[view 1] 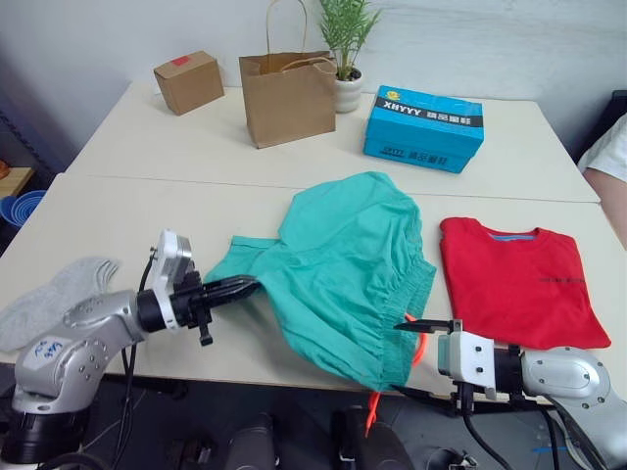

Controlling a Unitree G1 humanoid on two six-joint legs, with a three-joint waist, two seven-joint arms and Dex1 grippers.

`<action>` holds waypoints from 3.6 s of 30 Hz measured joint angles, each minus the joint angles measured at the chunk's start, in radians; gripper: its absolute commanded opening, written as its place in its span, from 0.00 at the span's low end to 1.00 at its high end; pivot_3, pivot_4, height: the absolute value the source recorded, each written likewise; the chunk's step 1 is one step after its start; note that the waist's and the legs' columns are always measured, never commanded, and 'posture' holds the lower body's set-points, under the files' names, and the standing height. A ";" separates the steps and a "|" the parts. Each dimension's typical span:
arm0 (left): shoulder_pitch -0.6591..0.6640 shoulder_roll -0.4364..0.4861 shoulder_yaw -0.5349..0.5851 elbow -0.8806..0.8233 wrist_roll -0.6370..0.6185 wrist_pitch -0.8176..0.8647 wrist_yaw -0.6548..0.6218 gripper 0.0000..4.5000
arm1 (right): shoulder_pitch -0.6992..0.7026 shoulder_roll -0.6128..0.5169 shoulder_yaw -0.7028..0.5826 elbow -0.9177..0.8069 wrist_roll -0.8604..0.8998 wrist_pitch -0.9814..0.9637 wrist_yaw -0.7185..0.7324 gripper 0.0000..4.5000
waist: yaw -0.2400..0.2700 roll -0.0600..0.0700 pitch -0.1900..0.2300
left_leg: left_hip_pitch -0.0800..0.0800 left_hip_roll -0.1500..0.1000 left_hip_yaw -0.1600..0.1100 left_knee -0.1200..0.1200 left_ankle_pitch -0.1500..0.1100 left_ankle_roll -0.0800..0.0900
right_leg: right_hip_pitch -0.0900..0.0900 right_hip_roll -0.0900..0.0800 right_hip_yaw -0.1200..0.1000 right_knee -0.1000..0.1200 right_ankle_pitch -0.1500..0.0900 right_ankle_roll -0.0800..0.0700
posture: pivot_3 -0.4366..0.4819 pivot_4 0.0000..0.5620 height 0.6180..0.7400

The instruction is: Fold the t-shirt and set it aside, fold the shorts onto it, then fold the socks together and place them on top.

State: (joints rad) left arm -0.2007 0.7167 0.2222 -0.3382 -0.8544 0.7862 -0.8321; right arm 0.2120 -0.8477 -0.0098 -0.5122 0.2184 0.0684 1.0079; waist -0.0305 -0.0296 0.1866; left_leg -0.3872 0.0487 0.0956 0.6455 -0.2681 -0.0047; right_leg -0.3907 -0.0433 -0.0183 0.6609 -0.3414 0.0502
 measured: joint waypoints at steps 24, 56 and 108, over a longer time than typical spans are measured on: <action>-0.268 -0.081 -0.011 0.098 -0.089 0.254 0.169 0.00 | -0.220 0.192 0.303 -0.145 -0.047 0.427 -0.279 0.87 | 0.004 -0.002 0.000 | -0.002 0.000 0.000 0.000 0.000 -0.003 | -0.002 0.000 0.000 -0.001 0.000 0.000 | 0.48 0.27 1.00; 0.451 0.357 0.055 -0.055 0.199 -0.206 -0.465 0.00 | -0.050 -0.161 -0.053 0.090 0.096 -0.031 0.266 0.00 | 0.006 -0.001 0.002 | 0.002 0.000 -0.001 -0.014 0.001 -0.003 | -0.002 -0.002 -0.001 -0.007 -0.007 -0.013 | 0.48 0.27 1.00; 0.340 0.348 -0.094 0.151 0.414 -0.696 -0.585 0.01 | -0.078 -0.127 -0.158 0.003 0.323 0.238 0.229 0.00 | -0.005 0.002 0.001 | 0.002 0.001 0.000 -0.016 0.003 -0.004 | -0.003 -0.001 -0.001 -0.003 -0.004 -0.008 | 0.48 0.27 1.00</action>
State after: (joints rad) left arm 0.1392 1.0649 0.1280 -0.1868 -0.4402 0.0899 -1.4169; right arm 0.1344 -0.9745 -0.1681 -0.5096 0.5414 0.3069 1.2366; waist -0.0353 -0.0281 0.1878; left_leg -0.3849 0.0494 0.0960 0.6296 -0.2648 -0.0084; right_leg -0.3941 -0.0441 -0.0191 0.6575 -0.3452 0.0424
